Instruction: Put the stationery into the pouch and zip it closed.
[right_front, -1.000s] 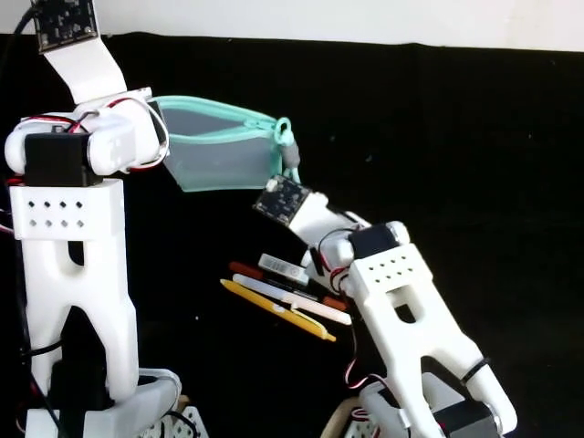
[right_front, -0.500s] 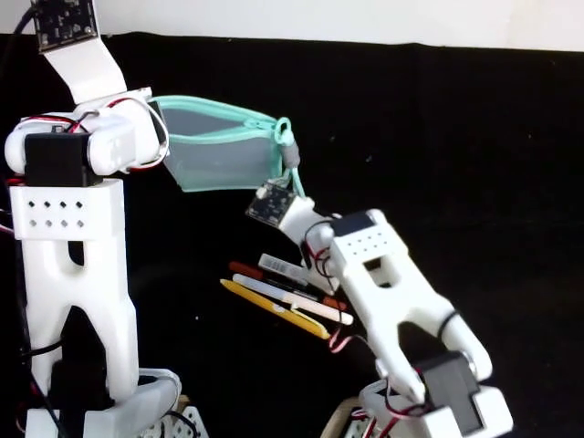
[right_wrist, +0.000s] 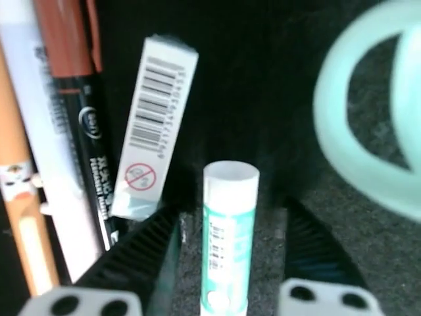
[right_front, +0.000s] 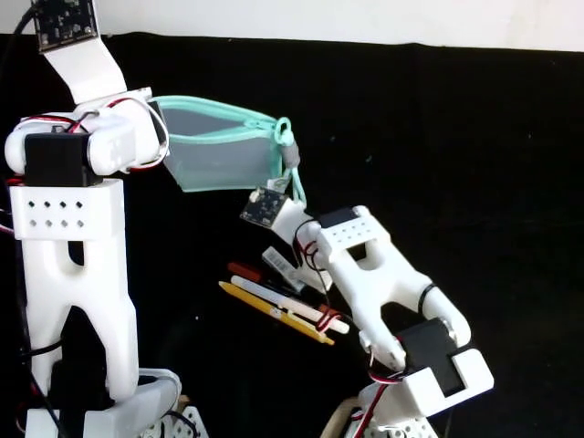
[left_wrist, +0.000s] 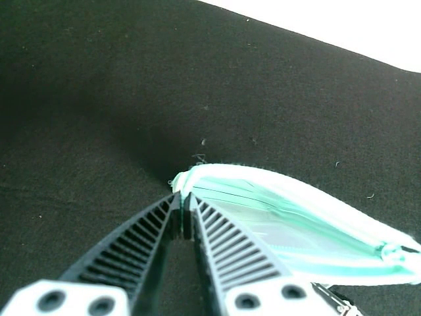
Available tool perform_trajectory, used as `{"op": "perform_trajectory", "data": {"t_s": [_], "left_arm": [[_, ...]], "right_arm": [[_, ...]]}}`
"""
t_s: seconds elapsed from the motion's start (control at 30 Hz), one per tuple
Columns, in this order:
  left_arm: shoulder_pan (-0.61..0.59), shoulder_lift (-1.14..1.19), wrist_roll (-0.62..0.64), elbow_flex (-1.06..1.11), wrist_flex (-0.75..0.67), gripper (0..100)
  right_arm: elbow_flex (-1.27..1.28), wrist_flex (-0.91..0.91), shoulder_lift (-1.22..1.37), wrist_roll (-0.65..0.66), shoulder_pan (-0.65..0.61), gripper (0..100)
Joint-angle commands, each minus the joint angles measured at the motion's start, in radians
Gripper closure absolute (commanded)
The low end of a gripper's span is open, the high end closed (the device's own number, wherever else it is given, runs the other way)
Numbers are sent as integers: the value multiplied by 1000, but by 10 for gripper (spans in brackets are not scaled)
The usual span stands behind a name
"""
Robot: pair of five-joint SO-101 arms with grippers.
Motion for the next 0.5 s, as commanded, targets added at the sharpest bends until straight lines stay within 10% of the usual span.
{"op": "perform_trajectory", "data": {"t_s": [0.0, 0.47], "left_arm": [[10, 27, -8, 13, 5, 994], [10, 27, -8, 13, 5, 994]], "right_arm": [[-33, -28, -5, -8, -7, 988], [-148, 81, -12, -281, 148, 992]]}}
